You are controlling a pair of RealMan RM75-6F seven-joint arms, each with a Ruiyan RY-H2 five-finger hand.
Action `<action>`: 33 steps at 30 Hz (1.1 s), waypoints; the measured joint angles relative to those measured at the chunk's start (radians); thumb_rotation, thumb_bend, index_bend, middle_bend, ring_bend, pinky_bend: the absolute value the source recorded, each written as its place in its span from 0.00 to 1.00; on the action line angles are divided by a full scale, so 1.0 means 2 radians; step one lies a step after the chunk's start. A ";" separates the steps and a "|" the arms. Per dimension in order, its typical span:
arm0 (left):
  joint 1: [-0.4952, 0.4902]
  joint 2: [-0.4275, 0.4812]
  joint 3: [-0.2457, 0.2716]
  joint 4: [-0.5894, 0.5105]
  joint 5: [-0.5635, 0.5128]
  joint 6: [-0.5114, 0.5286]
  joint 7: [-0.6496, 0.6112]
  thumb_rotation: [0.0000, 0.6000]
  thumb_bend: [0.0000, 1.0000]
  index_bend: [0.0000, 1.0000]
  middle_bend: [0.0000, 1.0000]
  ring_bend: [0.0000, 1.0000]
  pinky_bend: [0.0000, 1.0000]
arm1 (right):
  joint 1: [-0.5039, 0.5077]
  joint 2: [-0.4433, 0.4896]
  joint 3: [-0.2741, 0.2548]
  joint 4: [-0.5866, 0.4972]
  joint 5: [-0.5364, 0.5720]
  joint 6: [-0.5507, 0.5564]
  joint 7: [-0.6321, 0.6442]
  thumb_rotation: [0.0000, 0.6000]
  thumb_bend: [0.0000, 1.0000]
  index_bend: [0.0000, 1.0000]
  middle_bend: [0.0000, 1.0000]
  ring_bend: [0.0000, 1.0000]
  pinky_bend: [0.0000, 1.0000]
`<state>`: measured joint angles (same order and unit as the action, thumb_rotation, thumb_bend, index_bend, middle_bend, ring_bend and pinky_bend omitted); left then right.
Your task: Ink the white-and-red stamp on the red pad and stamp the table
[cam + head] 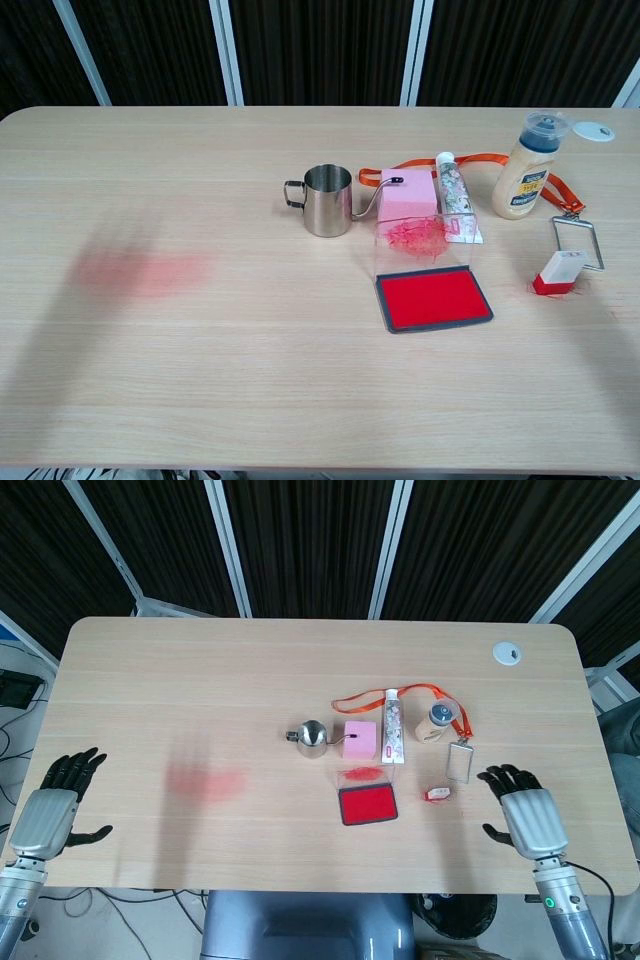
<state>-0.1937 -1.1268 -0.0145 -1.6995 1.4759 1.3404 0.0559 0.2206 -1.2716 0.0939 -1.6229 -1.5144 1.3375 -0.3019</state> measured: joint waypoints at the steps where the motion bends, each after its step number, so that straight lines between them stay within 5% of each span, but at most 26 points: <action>1: 0.000 0.000 0.000 0.000 0.000 -0.001 -0.001 1.00 0.00 0.00 0.00 0.00 0.00 | 0.005 -0.008 0.002 0.002 0.005 -0.008 -0.008 1.00 0.21 0.37 0.34 0.28 0.32; 15: -0.005 0.009 0.000 -0.006 -0.006 -0.014 -0.014 1.00 0.00 0.00 0.00 0.00 0.00 | 0.058 -0.104 0.026 0.076 0.082 -0.080 -0.064 1.00 0.26 0.41 0.39 0.31 0.32; 33: -0.009 0.015 0.002 -0.012 -0.014 -0.028 -0.021 1.00 0.00 0.00 0.00 0.00 0.00 | 0.085 -0.154 0.033 0.140 0.132 -0.115 -0.071 1.00 0.30 0.47 0.44 0.33 0.35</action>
<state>-0.2115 -1.0964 -0.0115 -1.7237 1.4477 1.2850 0.0141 0.3898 -1.5803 0.1603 -1.3435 -1.2499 1.1082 -0.4443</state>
